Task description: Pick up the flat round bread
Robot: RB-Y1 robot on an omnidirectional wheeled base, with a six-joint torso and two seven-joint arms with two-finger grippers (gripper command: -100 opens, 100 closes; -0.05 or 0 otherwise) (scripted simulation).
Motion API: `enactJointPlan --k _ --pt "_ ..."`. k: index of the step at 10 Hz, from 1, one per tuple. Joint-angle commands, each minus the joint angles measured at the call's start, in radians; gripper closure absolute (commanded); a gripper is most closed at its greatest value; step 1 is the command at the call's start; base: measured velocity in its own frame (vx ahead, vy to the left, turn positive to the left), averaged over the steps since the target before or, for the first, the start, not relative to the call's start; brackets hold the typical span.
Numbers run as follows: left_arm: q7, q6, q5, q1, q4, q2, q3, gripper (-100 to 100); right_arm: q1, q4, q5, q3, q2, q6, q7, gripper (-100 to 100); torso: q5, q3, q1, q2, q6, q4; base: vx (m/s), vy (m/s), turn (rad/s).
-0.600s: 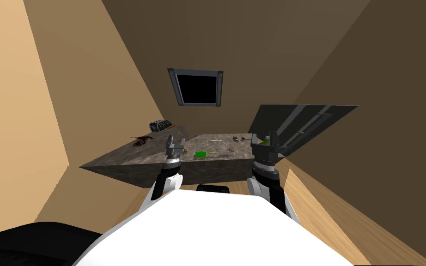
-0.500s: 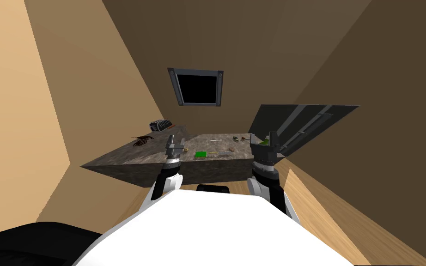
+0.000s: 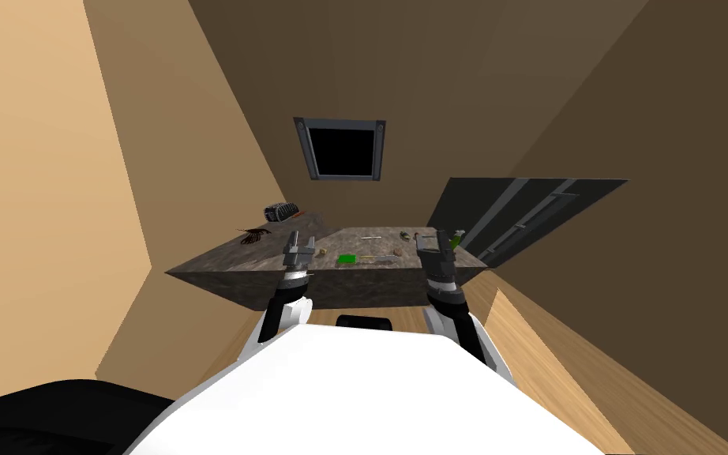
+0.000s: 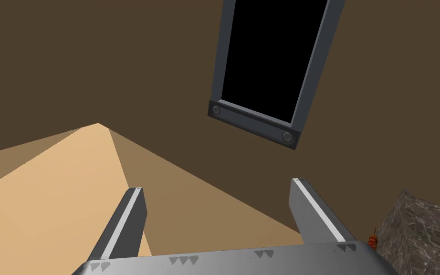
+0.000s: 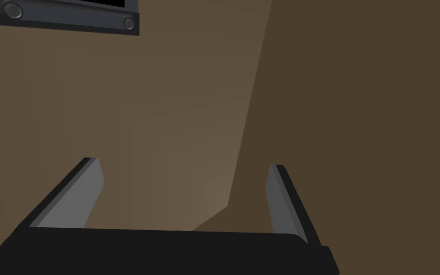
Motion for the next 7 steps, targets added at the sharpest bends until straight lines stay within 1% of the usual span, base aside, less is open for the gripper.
enactJointPlan --k 1,2,3,4,5,6,7 --pt "0.0 0.0 0.0 0.0 0.0 0.0 0.0 0 -0.003 0.032 0.008 0.006 -0.05 -0.007 -0.006 -100 0.0 0.0 0.0 0.0 0.0 0.0 -0.073 0.001 0.071" --pt "0.0 0.0 0.0 0.0 0.0 0.0 0.0 0 -0.003 0.032 0.008 0.006 -0.056 -0.007 -0.006 -100 0.0 0.0 0.0 -0.001 0.0 0.0 -0.056 -0.004 0.045" --pt "0.0 0.0 0.0 0.0 0.0 0.0 0.0 0 -0.008 0.063 0.019 0.016 -0.095 -0.011 -0.008 -100 0.0 -0.001 -0.001 -0.002 0.0 0.0 -0.067 -0.005 0.07" --pt "0.0 0.0 0.0 0.0 0.0 0.0 0.0 0 -0.013 0.09 0.031 0.029 -0.123 -0.015 -0.011 -100 0.0 -0.001 -0.001 -0.001 0.0 0.0 -0.1 0.007 0.175" --pt "0.0 0.0 0.0 0.0 0.0 0.0 0.0 0 -0.013 0.097 0.031 0.029 -0.146 -0.015 -0.011 -100 0.0 0.0 0.0 0.0 0.0 0.0 -0.074 0.009 0.057" --pt "0.0 0.0 0.0 0.0 0.0 0.0 0.0 0 -0.018 0.127 0.044 0.043 -0.183 -0.02 -0.013 -100 0.0 0.0 0.0 -0.001 0.0 0.0 -0.068 0.008 0.093" --pt "0.0 0.0 0.0 0.0 0.0 0.0 0.0 0 -0.018 0.135 0.044 0.043 -0.195 -0.02 -0.013 -100 0.0 -0.001 0.0 -0.001 0.0 0.0 -0.06 0.003 0.062"
